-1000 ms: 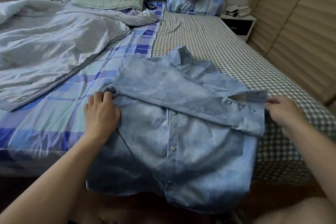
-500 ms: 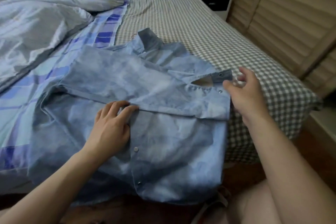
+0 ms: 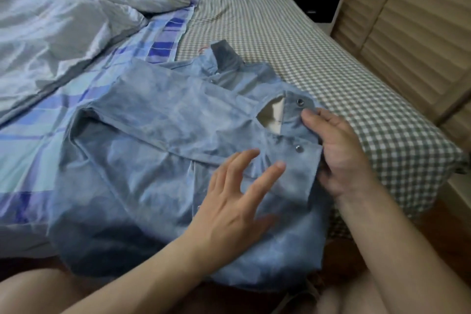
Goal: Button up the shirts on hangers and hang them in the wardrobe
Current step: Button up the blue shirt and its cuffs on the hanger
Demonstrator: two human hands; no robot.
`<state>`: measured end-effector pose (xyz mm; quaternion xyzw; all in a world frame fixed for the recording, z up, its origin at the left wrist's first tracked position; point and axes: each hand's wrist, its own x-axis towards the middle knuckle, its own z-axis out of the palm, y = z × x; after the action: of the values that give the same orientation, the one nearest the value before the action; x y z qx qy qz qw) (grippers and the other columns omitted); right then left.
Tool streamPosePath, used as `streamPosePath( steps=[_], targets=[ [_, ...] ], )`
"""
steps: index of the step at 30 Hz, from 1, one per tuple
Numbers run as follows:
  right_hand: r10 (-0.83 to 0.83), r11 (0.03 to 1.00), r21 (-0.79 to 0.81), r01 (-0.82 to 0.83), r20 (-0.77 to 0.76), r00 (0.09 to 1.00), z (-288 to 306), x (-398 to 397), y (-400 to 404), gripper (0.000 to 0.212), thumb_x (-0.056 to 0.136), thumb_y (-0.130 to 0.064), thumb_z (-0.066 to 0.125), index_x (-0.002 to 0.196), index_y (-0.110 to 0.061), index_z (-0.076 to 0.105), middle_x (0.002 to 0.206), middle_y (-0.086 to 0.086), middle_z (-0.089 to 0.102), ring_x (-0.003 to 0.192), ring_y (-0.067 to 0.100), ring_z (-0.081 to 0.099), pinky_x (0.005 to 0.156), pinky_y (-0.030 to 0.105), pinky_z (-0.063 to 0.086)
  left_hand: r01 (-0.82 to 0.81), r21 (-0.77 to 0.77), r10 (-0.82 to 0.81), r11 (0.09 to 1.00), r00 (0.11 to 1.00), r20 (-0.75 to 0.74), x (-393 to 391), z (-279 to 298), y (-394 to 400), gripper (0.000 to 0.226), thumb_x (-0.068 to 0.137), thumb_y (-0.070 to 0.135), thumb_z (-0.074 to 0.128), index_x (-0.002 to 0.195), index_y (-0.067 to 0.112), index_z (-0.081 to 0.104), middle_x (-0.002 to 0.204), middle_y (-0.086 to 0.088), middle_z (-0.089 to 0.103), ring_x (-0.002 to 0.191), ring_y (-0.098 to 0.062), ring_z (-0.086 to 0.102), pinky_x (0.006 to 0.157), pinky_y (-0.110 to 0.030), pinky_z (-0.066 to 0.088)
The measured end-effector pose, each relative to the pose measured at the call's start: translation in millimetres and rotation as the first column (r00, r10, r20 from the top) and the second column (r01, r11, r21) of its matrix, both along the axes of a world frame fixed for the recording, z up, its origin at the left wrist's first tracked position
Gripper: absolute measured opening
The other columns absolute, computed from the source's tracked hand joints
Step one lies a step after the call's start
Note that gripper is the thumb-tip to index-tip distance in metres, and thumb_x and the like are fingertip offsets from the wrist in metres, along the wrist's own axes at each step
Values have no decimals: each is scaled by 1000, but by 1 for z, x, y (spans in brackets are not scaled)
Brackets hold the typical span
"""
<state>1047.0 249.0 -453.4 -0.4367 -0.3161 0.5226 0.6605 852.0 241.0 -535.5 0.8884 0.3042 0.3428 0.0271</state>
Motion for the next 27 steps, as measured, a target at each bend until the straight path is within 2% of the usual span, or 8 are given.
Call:
streamPosePath(
  steps=[4, 8, 11, 14, 17, 20, 24, 27],
  targets=[
    [65, 997, -40, -69, -80, 995, -11, -32, -7, 16, 99, -8, 53, 95, -7, 69, 95, 18, 75, 83, 25, 74, 66, 32, 60, 49, 19, -51, 999, 989, 137, -3, 8, 1, 82, 84, 20, 69, 154, 28, 26, 156, -18, 26, 147, -35, 34, 117, -48, 36],
    [-87, 996, 37, 82, 170, 982, -20, -45, -10, 15, 99, -6, 57, 100, -10, 71, 100, 16, 76, 94, 29, 73, 83, 41, 61, 125, -11, -121, 992, 973, 196, -20, 9, 9, 59, 88, -4, 61, 143, 14, 53, 153, -18, 42, 142, -30, 45, 109, -45, 46],
    [-359, 933, 174, 314, 425, 831, -21, -30, -11, 9, 93, -17, 66, 90, -22, 73, 92, 12, 74, 87, 28, 71, 82, 47, 60, 91, -43, -76, 995, 959, 272, -35, 8, 11, 47, 91, -11, 55, 129, 15, 70, 140, -18, 51, 127, -29, 56, 100, -38, 51],
    [-495, 867, 292, 404, 599, 629, -18, -22, -16, 21, 95, -14, 66, 81, -30, 67, 75, -3, 69, 68, 11, 62, 65, 24, 54, 81, -259, 33, 962, 912, 409, -43, 14, 9, 44, 92, -9, 60, 124, 19, 72, 111, 0, 63, 97, -15, 65, 83, -29, 53],
    [-476, 880, 388, 276, 718, 508, -15, -32, -22, 20, 95, -11, 67, 89, -30, 65, 73, -11, 63, 65, 10, 59, 60, 12, 46, 89, -534, 251, 841, 811, 529, -46, 17, 6, 51, 90, -6, 67, 120, 35, 68, 98, 10, 66, 89, -11, 65, 81, -24, 51],
    [-468, 867, 496, 37, 789, 399, -17, -49, -26, 18, 88, 1, 71, 94, -16, 69, 88, -10, 62, 86, 8, 61, 79, 17, 48, 102, -670, 417, 735, 713, 565, -48, 17, 8, 37, 90, 2, 72, 95, 39, 71, 91, 7, 71, 85, -11, 68, 72, -25, 52],
    [-326, 856, 449, -256, 853, 408, -26, -73, -28, 14, 86, 4, 64, 98, -4, 64, 121, 2, 68, 132, 21, 52, 118, 39, 32, -24, -533, 380, 846, 729, 569, -53, 25, 11, 28, 94, 8, 62, 95, 35, 71, 96, 5, 68, 94, -19, 67, 80, -28, 52],
    [-306, 876, 436, -208, 834, 459, -29, -77, -29, 13, 96, -4, 54, 107, -12, 51, 102, -7, 69, 103, 3, 66, 106, 27, 45, -110, -302, 254, 947, 831, 494, -59, 31, 11, 32, 92, -8, 51, 102, 13, 73, 93, 2, 66, 87, -8, 64, 79, -19, 47]
  ],
)
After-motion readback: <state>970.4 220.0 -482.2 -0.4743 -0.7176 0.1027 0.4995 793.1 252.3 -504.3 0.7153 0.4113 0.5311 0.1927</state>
